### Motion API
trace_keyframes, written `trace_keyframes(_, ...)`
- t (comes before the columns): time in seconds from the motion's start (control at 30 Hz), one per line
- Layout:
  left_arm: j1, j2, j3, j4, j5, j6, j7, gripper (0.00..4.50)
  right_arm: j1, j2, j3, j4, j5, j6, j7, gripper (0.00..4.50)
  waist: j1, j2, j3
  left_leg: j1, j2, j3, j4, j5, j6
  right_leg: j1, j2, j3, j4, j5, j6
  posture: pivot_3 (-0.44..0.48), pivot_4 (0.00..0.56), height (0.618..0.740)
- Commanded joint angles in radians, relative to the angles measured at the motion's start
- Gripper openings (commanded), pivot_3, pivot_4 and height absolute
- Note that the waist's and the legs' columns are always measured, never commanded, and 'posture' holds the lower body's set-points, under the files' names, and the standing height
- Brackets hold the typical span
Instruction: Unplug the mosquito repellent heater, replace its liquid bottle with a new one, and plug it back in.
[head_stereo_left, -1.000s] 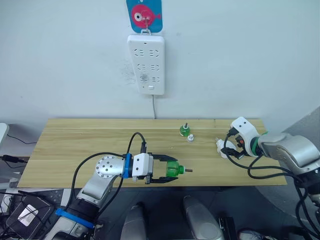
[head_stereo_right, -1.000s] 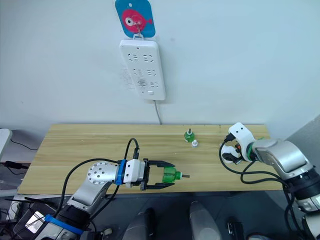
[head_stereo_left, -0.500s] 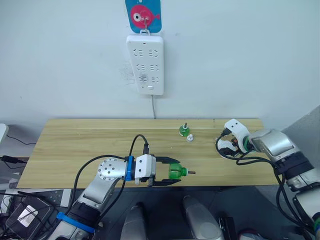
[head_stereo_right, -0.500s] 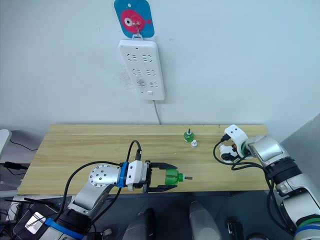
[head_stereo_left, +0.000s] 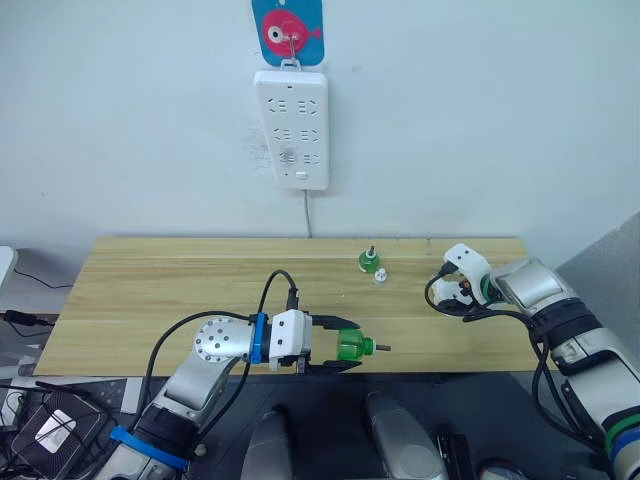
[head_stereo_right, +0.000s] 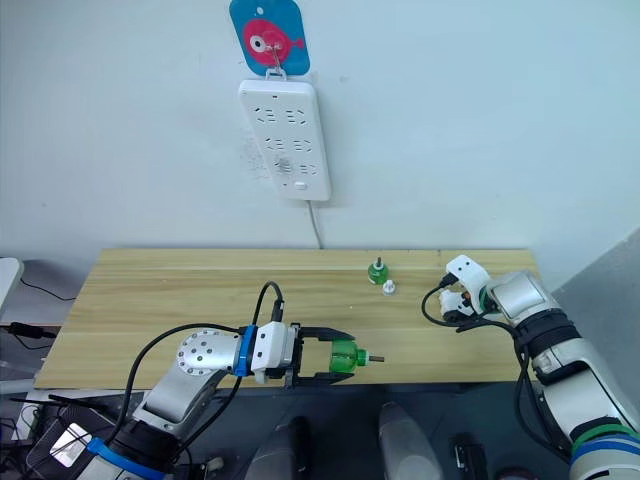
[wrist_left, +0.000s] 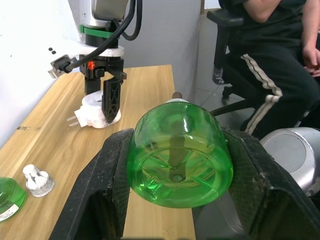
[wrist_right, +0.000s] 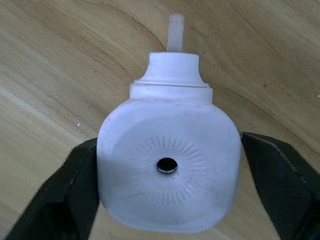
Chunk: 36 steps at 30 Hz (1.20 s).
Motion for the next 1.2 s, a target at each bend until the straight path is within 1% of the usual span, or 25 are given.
trace_keyframes(0.03,0.006,-0.002,0.003,-0.031,-0.002,-0.003,-0.001,2.34,-0.003,0.003,-0.035,-0.018,-0.012,-0.008,0.020,2.96,-0.001,0.000,0.000,0.000,0.000,0.000,0.000,0.000,0.000,0.000,0.000,0.000,0.000,0.000,0.000,-0.223,0.224,0.740)
trace_keyframes(0.13,0.003,0.001,0.003,-0.027,-0.008,0.004,-0.010,2.34,0.022,-0.002,-0.056,-0.071,-0.003,0.016,0.029,2.98,-0.001,0.000,0.000,0.000,0.000,0.000,0.001,0.000,0.000,0.000,0.000,0.000,0.000,0.000,0.000,-0.235,0.218,0.740)
trace_keyframes(0.2,-0.004,0.009,0.018,-0.027,-0.038,0.053,-0.018,2.34,0.061,-0.033,-0.096,-0.163,0.018,0.037,0.034,2.98,-0.002,0.000,0.000,0.000,0.000,-0.001,0.001,0.000,0.000,0.000,0.000,-0.001,0.000,0.000,0.000,-0.244,0.211,0.740)
trace_keyframes(0.27,-0.015,0.023,0.041,-0.027,-0.069,0.112,-0.022,2.34,0.117,-0.078,-0.168,-0.299,0.067,0.093,0.052,2.98,0.001,0.001,-0.001,0.000,0.000,-0.002,0.001,0.000,0.000,0.000,0.000,-0.001,0.001,0.000,0.000,-0.246,0.204,0.740)
trace_keyframes(0.33,-0.019,0.043,0.068,-0.043,-0.115,0.210,-0.020,2.34,0.196,-0.118,-0.292,-0.478,0.172,0.184,0.093,2.98,0.002,0.001,-0.001,-0.001,-0.001,-0.003,0.001,0.000,0.000,0.001,0.000,-0.002,0.001,0.000,0.000,-0.247,0.204,0.740)
trace_keyframes(0.43,-0.017,0.063,0.101,-0.072,-0.169,0.320,-0.017,2.34,0.281,-0.130,-0.450,-0.657,0.306,0.316,0.110,2.98,-0.001,0.002,-0.001,-0.001,0.000,-0.005,0.001,0.000,0.000,0.001,0.000,-0.004,0.001,0.000,0.001,-0.251,0.203,0.740)
trace_keyframes(0.5,-0.019,0.076,0.139,-0.107,-0.238,0.439,0.004,2.34,0.356,-0.092,-0.633,-0.803,0.460,0.433,0.136,2.98,-0.002,0.002,-0.001,0.000,0.000,-0.004,0.001,0.000,0.000,0.001,0.001,-0.003,0.001,0.000,0.001,-0.259,0.208,0.740)
trace_keyframes(0.57,-0.031,0.085,0.174,-0.138,-0.316,0.561,0.019,2.34,0.387,-0.016,-0.790,-0.923,0.601,0.569,0.135,2.98,-0.005,0.002,-0.001,0.000,0.001,-0.005,0.002,0.000,0.000,0.002,0.001,-0.004,0.001,0.000,0.001,-0.268,0.210,0.740)
trace_keyframes(0.63,-0.050,0.083,0.200,-0.161,-0.380,0.659,0.038,2.34,0.388,0.065,-0.879,-1.003,0.688,0.669,0.107,2.98,-0.009,0.002,-0.002,0.000,0.001,-0.005,0.003,0.000,0.000,0.002,0.002,-0.004,0.003,0.000,0.001,-0.273,0.211,0.740)
trace_keyframes(0.7,-0.086,0.065,0.231,-0.174,-0.464,0.772,0.076,2.34,0.373,0.185,-0.948,-1.058,0.765,0.745,0.051,2.98,-0.010,0.002,-0.002,0.000,0.001,-0.006,0.006,0.000,0.000,0.003,0.002,-0.004,0.004,0.000,0.001,-0.279,0.213,0.740)
trace_keyframes(0.73,-0.100,0.063,0.240,-0.179,-0.489,0.809,0.084,2.34,0.371,0.227,-0.964,-1.076,0.798,0.760,0.025,2.98,-0.012,0.002,-0.002,0.000,0.001,-0.006,0.007,0.000,0.000,0.003,0.002,-0.004,0.004,0.000,0.000,-0.278,0.213,0.740)
trace_keyframes(0.9,-0.150,0.050,0.271,-0.205,-0.589,0.944,0.110,2.34,0.394,0.349,-0.978,-1.103,0.946,0.764,-0.127,2.98,-0.021,0.002,-0.002,0.000,0.000,-0.004,0.009,0.000,0.000,0.003,0.001,-0.002,0.005,0.000,0.001,-0.277,0.213,0.740)
trace_keyframes(1.07,-0.157,0.059,0.272,-0.228,-0.611,0.985,0.102,2.34,0.398,0.369,-0.974,-1.079,1.063,0.764,-0.240,2.98,-0.025,0.002,-0.002,0.000,0.000,-0.005,0.007,0.000,0.000,0.002,0.002,-0.002,0.006,0.000,0.001,-0.271,0.212,0.740)
trace_keyframes(1.2,-0.149,0.062,0.278,-0.232,-0.612,0.991,0.097,2.34,0.403,0.352,-0.958,-1.061,1.154,0.764,-0.299,2.98,-0.026,0.002,-0.002,0.000,0.001,-0.005,0.006,0.000,0.000,0.002,0.002,-0.003,0.006,0.000,0.001,-0.266,0.212,0.740)
